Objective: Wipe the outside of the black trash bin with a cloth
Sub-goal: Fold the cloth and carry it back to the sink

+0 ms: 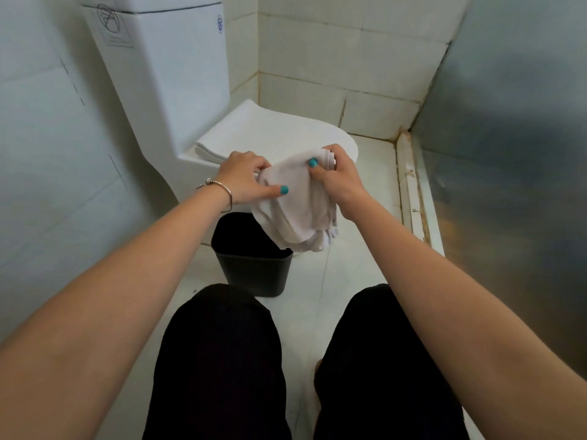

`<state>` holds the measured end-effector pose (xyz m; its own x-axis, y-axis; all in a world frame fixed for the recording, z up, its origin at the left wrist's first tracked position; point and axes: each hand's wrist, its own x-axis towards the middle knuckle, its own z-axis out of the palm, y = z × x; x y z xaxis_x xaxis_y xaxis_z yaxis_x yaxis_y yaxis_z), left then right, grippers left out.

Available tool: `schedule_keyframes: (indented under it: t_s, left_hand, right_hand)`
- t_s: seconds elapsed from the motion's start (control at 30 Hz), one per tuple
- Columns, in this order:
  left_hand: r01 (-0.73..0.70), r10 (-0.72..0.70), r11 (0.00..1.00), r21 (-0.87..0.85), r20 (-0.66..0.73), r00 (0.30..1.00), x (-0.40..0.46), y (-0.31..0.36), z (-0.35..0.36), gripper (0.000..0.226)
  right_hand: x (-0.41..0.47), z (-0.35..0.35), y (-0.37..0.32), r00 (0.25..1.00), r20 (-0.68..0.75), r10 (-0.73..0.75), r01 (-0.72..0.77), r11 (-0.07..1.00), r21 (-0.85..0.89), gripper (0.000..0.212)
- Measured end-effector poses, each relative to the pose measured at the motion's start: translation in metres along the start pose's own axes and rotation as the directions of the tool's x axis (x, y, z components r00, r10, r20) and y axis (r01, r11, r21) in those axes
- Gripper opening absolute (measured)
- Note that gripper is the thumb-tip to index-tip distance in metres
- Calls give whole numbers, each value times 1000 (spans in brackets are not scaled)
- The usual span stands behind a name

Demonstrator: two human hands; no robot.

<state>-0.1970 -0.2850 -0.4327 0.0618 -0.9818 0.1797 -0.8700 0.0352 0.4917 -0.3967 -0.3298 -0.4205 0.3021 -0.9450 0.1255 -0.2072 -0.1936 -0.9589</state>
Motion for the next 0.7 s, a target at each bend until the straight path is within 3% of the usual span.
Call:
schedule_keyframes:
  t_s: [0.07, 0.17, 0.23, 0.37, 0.53, 0.7]
  left_hand:
    - [3, -3, 1000, -23, -2, 1000, 11, -15, 6, 67]
    - [114, -113, 938, -329, 21, 993, 31, -33, 13, 27]
    - [161, -162, 878, -450, 38, 986, 48, -44, 19, 17]
    - [177, -254, 754, -633, -32, 967, 87, -62, 35, 17]
    - [130, -380, 448, -885, -57, 923, 133, -82, 55, 40]
    - [147, -430, 445, -884, -67, 900, 171, -76, 52, 35]
  right_hand:
    - [14, -1, 7, 1000, -5, 10, -10, 1000, 14, 12]
    - [41, -2, 21, 999, -13, 44, -44, 998, 46, 13]
    - [60, -1, 29, 998, -6, 55, -55, 996, 73, 12]
    - [103, 4, 45, 996, 39, 83, -88, 985, 151, 15]
    - [159, 12, 69, 988, 90, 123, -141, 963, 230, 14]
    - [198, 9, 70, 964, 121, 235, -262, 910, 321, 10]
